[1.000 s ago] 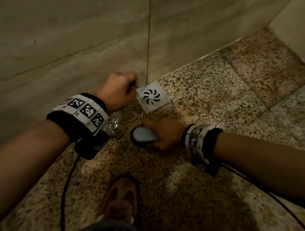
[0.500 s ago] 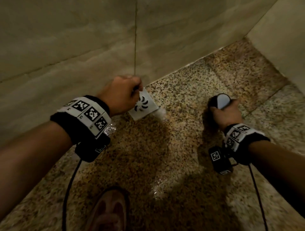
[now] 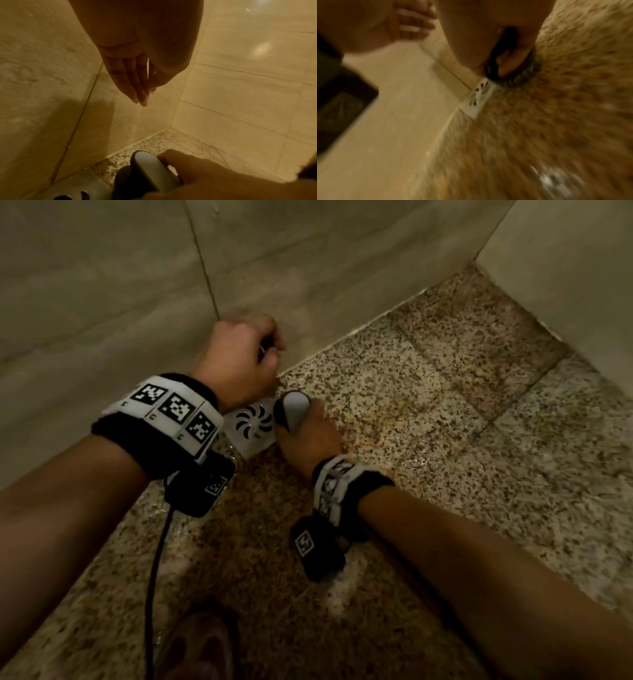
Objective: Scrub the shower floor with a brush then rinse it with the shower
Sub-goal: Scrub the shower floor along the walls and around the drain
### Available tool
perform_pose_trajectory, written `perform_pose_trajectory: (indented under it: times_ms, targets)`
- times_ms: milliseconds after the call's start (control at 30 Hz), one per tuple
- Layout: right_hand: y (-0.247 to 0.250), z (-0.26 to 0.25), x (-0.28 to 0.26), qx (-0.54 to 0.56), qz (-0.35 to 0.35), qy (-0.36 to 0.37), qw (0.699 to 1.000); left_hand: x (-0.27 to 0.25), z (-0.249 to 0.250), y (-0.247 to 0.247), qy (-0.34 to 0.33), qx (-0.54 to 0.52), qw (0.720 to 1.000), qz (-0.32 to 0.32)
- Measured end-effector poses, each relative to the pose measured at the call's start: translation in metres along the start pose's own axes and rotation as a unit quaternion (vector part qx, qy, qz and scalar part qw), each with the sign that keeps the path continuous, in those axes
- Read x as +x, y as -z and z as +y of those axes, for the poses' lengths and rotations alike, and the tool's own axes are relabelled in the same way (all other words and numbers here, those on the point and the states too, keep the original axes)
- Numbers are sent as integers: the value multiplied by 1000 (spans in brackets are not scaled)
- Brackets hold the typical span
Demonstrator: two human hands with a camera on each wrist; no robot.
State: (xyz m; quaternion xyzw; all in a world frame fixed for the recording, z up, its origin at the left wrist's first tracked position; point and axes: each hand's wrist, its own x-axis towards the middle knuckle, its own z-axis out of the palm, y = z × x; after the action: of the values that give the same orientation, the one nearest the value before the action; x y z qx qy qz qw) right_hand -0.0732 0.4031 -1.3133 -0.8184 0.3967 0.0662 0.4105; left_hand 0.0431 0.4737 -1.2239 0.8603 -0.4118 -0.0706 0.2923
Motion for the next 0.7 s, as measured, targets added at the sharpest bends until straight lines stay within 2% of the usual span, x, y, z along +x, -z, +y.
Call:
perform_pose_trajectory:
  times_ms: [67,133,200,300,367,467,600,633,700]
  targets:
    - [20,5,4,117,2,-56,992,-8,-3,3,3,-3,1000,4]
    - [46,16,3,189,58,-107,974,-15,-8,7,-1,10,1000,3]
    - [67,29,-1,107,105,-136,979,-23,-15,11,-4,22,1000,-1]
    - [71,36,-15,-42,99,-158,981,-29,-19,15,-4,31,999,-12]
    - [48,22,-27,-65,72,-125,987,-32,-18,19,-1,39,999,-15]
    - [5,-13,-23,-24,47,-75,996,-41,-21,27,19,53,998,-24]
    - [-27,-50,-11,45,-26,-28,998,-58,-27,44,51,77,995,-25]
    - [-30,-53,-16,67,-26,-1,997,-60,-27,48,49,84,995,-28]
    - [-47,-57,-35,57,-41,105,992,-71,-31,60,49,96,994,-30]
